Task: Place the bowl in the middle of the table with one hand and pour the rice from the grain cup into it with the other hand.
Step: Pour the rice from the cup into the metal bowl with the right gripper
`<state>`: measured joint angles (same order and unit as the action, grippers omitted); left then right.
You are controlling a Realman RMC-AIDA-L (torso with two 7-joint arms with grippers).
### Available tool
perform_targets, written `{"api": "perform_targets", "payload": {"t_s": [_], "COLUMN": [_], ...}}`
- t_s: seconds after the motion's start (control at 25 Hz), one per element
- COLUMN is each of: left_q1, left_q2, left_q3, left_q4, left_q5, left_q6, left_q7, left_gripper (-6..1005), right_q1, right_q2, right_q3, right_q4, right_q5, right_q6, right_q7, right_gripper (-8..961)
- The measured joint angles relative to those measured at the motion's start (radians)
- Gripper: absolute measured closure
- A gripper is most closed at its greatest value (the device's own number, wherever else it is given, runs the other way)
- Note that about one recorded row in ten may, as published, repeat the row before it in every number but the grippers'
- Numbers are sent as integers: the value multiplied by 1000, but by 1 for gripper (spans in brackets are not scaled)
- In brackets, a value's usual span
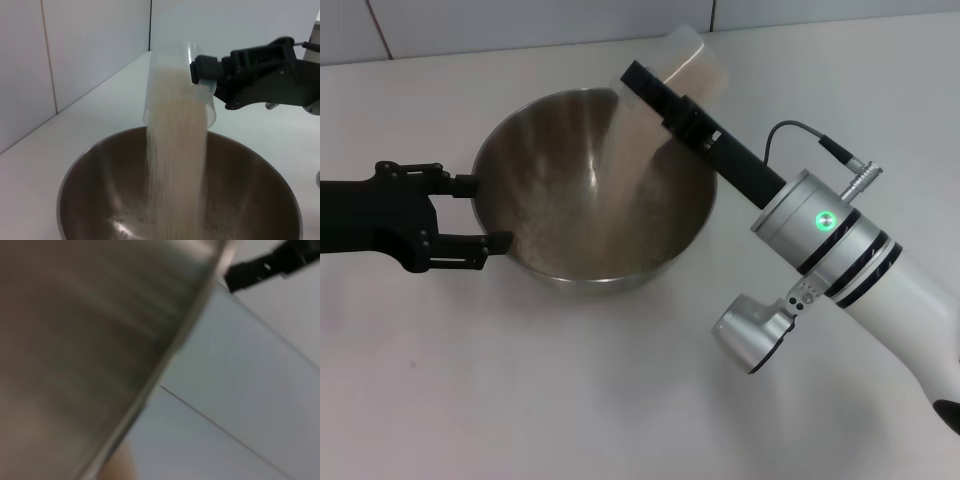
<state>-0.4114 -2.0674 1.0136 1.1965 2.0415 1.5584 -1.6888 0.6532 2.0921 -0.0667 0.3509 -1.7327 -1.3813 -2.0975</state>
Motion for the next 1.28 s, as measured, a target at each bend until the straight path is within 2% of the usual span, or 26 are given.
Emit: {"api": "perform_targets", "payload": {"t_s": [0.24,0.28,0.48,0.64,0.68,0.72,0.88,1.04,1.2,1.24,1.28], "left_q1": [-4,-6,-12,-13,-13,-13,-14,-16,-17,-17,-16], "left_q2": [0,1,3,3,2,2,2,0,0,0,0], "left_q3": [0,0,1,1,2,2,2,2,2,2,2], "left_q4": [-1,-2,-6,-6,-6,-6,-6,-6,-6,-6,-7], "left_q5": [0,0,0,1,1,1,1,2,2,2,2], "left_q6": [0,0,0,0,0,0,0,-2,-5,-5,-7], "left_q7": [0,0,0,-1,-1,-1,-1,-1,-2,-2,-1], "left_gripper": [197,197,197,197,197,197,197,197,197,197,197], "right_q1": [7,11,20,-2,-27,-27,-105,-186,-260,-272,-276], "right_q2": [0,0,0,0,0,0,-1,-7,-10,-12,-14], "right_q3": [2,3,-6,45,119,119,295,431,562,598,657], "right_q4": [-15,-28,-64,-14,75,75,298,422,429,404,324], "right_q5": [-97,-124,-142,-138,-135,-135,-135,-135,-142,-144,-145], "right_q6": [4,7,22,41,46,46,66,67,53,54,69], "right_q7": [-255,-345,-429,-363,-246,-246,110,502,993,1137,1392], "right_gripper": [940,940,939,929,926,924,914,903,893,891,888]}}
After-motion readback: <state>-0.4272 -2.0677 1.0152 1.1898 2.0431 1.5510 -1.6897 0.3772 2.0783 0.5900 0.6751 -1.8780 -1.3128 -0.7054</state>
